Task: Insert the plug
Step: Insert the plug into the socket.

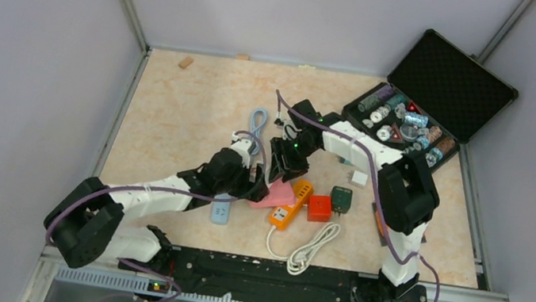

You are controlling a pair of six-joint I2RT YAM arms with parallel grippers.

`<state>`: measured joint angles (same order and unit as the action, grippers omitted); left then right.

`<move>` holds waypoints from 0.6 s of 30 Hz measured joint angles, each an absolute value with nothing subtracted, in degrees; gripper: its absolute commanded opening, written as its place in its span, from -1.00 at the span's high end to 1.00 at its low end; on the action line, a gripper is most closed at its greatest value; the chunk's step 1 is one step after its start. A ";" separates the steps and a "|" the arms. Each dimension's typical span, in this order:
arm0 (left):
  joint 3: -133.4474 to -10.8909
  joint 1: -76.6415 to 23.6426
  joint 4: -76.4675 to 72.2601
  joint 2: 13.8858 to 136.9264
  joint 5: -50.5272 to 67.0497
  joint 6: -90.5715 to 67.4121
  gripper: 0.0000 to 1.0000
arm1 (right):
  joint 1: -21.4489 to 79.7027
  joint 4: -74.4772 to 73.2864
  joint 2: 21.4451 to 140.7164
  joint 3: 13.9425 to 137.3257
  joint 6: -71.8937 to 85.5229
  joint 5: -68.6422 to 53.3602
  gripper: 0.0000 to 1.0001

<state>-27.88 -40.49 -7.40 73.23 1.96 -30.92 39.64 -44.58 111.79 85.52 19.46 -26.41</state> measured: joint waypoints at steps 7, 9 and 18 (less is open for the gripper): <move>-28.95 -40.60 5.74 64.84 0.62 -28.38 -0.97 | 39.27 -46.17 111.04 86.80 18.85 -26.68 -0.41; -29.39 -40.60 8.27 62.28 -0.62 -28.38 -0.97 | 38.85 -46.72 110.37 86.80 18.52 -27.09 -0.42; -36.80 -38.22 14.87 58.61 -4.32 -32.03 -0.59 | 37.67 -47.13 109.56 91.39 20.18 -29.89 -0.32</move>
